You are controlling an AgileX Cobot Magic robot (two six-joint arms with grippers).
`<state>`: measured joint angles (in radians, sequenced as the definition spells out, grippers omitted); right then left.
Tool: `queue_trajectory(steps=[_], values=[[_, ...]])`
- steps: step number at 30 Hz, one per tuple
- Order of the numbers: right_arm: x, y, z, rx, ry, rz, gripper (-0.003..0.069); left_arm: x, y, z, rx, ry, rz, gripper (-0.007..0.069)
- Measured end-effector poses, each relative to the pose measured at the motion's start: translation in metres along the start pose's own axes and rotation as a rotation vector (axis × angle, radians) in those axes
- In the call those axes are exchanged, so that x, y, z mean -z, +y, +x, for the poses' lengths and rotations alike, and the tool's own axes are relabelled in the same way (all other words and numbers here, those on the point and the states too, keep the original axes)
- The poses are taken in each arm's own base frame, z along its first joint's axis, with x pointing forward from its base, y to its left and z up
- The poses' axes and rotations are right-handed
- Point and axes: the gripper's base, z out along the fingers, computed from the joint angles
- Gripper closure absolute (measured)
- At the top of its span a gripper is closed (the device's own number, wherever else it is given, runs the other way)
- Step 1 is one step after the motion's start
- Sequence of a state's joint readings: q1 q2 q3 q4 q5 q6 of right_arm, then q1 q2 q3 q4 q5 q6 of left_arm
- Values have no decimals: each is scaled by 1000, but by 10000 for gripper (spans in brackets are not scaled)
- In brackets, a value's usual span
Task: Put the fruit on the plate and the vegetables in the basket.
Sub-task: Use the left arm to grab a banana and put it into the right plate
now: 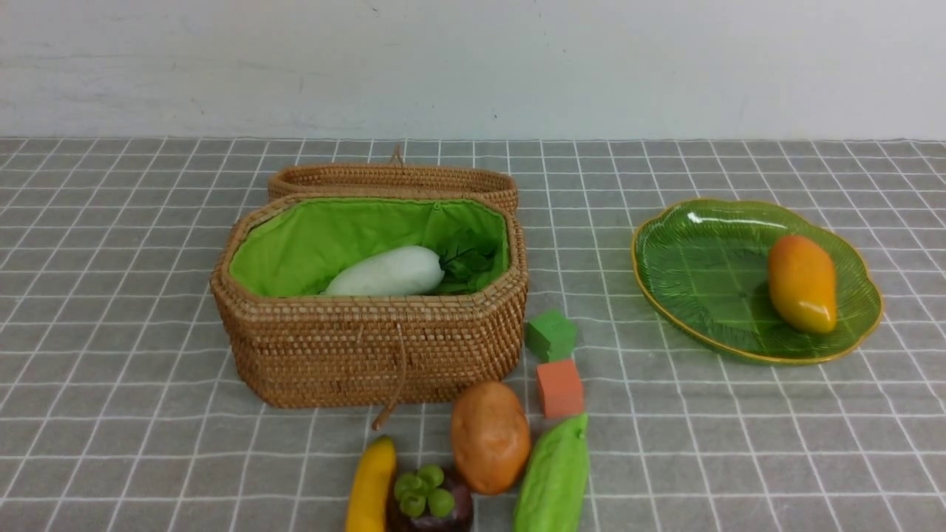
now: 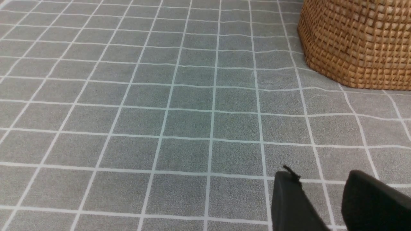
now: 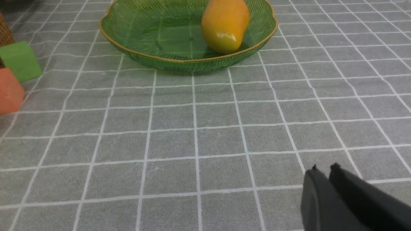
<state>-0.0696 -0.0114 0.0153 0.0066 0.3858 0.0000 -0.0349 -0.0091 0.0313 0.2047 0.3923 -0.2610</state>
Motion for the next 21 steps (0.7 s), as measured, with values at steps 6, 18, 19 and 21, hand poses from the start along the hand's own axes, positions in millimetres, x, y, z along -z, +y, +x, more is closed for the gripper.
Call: queue_trajectory(steps=[6,18,19,21], values=[[0,0,0,0,0,0,599,0,0,0,0,0,0,385],[0,0,0,0,0,0,581,3,-5,-21,45,-236,66,385],[0,0,0,0,0,0,580,5,-7,-28,94,-308,98,385],[0,0,0,0,0,0,575,10,-11,-41,187,-454,164,385]])
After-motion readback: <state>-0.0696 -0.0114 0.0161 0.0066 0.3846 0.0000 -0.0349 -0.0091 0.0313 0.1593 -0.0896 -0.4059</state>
